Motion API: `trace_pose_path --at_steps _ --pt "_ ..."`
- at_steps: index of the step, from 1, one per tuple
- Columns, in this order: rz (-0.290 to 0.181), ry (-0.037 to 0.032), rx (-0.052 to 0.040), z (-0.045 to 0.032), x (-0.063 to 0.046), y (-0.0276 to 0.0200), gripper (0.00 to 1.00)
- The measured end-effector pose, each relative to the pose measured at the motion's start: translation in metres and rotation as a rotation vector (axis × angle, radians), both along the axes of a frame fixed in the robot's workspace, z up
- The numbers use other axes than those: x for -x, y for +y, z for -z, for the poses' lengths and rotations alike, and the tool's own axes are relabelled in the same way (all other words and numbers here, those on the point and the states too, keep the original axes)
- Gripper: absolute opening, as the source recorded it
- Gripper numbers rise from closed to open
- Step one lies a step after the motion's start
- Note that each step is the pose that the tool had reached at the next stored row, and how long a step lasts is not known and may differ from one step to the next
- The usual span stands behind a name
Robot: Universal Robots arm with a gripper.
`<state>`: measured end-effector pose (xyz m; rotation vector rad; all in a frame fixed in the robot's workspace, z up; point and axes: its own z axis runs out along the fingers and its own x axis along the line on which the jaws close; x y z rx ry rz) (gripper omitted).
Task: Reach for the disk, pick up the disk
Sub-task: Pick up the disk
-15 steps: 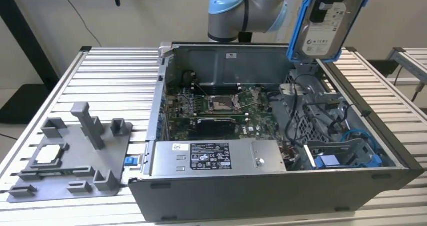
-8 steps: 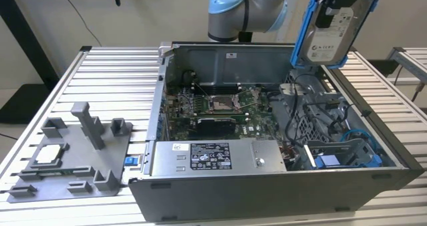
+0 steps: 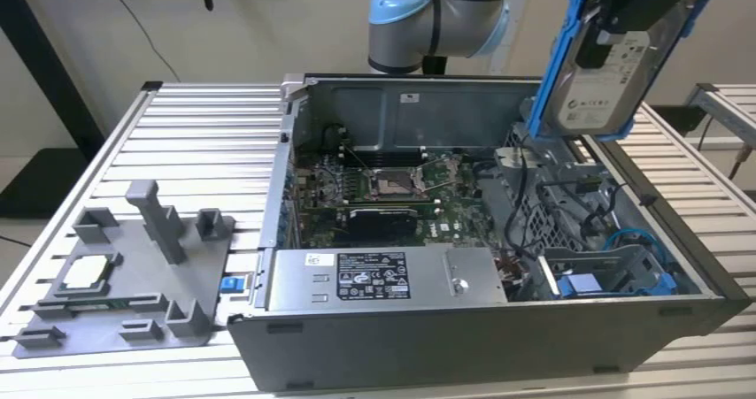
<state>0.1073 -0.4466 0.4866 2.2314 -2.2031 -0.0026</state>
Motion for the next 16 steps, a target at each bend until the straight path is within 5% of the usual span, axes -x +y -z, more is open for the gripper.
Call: trace_pose_path --at_steps 16 --pt "0.0 0.0001 0.0 0.0005 0.0 -0.0712 0.0"
